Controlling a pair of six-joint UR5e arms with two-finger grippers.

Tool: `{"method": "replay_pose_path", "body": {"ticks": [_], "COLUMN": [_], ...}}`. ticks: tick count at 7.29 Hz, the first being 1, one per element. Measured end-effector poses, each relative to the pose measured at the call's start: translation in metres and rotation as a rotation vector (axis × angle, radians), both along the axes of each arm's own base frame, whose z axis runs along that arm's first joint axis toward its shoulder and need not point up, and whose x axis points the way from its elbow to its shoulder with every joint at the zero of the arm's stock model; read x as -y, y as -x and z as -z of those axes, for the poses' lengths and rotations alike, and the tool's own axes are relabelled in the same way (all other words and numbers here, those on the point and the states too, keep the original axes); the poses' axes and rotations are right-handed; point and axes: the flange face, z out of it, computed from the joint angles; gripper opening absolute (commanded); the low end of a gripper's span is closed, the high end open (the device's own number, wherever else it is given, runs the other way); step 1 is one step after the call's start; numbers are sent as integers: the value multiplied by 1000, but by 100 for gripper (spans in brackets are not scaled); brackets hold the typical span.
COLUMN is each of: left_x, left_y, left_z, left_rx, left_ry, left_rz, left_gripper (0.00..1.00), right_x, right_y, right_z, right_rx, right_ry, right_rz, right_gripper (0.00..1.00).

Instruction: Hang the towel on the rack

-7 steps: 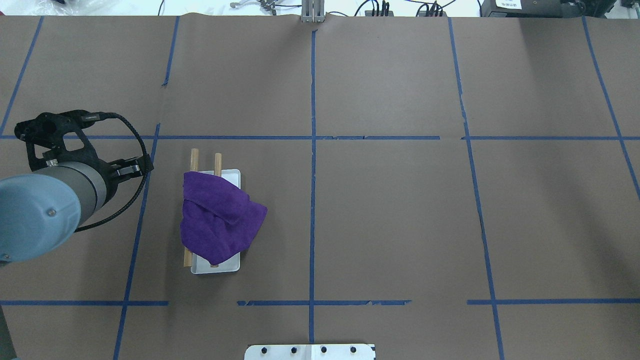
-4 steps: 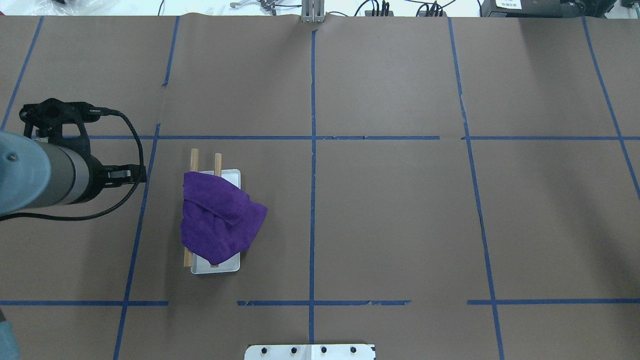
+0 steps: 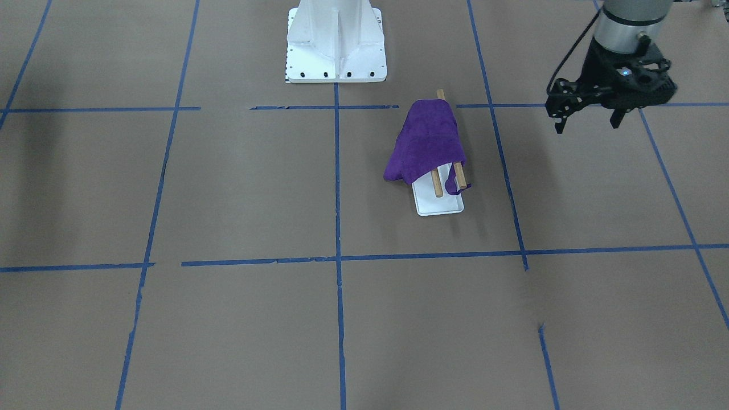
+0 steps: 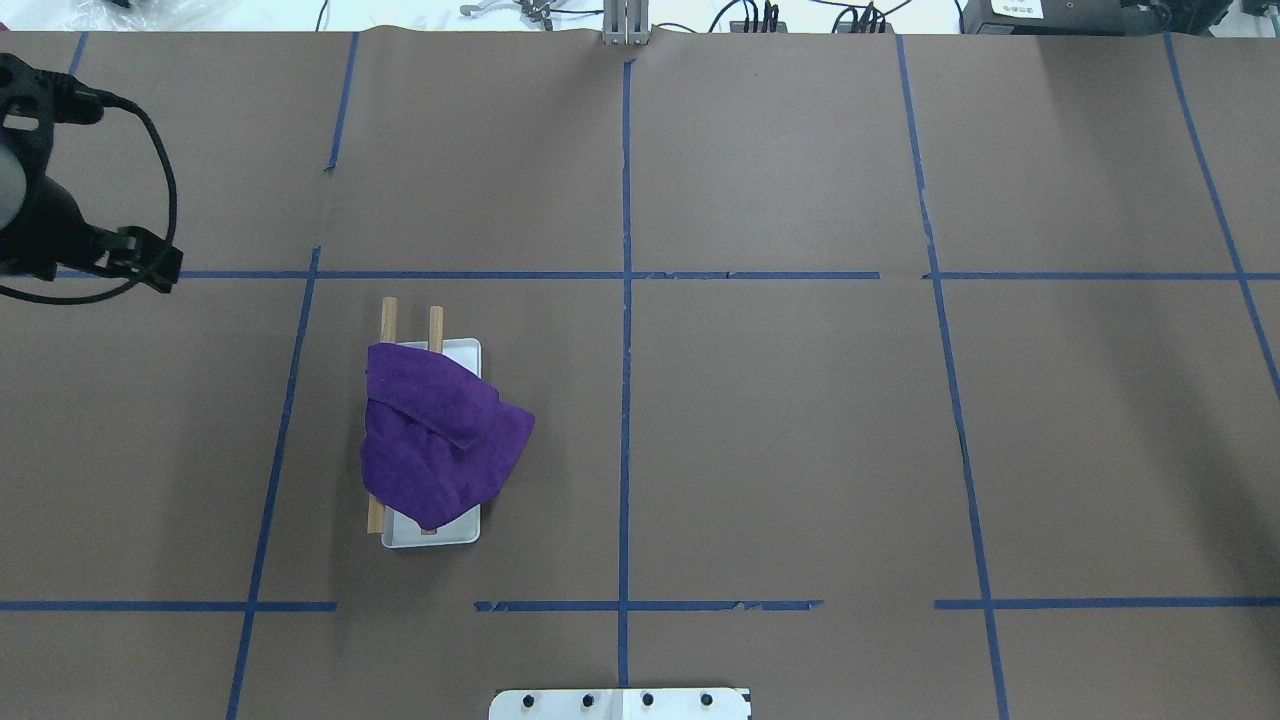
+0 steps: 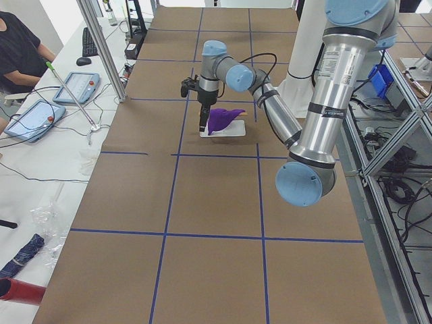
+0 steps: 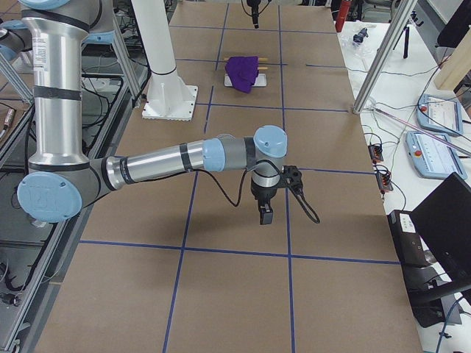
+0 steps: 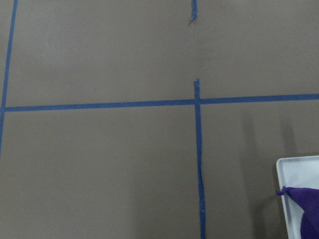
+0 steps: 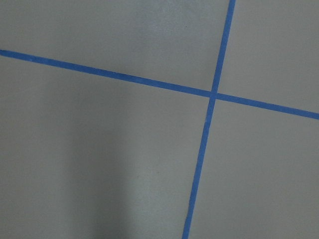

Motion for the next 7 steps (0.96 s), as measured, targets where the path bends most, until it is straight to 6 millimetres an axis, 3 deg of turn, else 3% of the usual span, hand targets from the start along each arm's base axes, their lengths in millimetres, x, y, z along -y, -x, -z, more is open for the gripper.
{"method": "replay_pose_path", "body": {"ticks": [2, 3, 4, 5, 6, 7], "left_x": [57, 75, 82, 77, 68, 62], "left_y": [78, 117, 153, 187, 212, 222], "left_z": [-63, -99, -136, -173, -211, -248], "left_rx": [13, 16, 12, 10, 7, -5], "left_ry": [-23, -6, 20, 29, 52, 102], "left_rz": [-92, -108, -105, -100, -94, -92], "left_gripper": [100, 100, 100, 100, 100, 100], "right_x": [-1, -3, -5, -7, -11, -14], "right_y": [-17, -26, -35, -42, -45, -47], "right_z": [-24, -39, -52, -62, -69, -74], "right_rx": [48, 65, 73, 76, 76, 72], "right_ry": [28, 37, 49, 64, 76, 86], "right_rz": [-11, -12, -17, -28, -34, -37], "right_gripper": [100, 100, 100, 100, 100, 100]}}
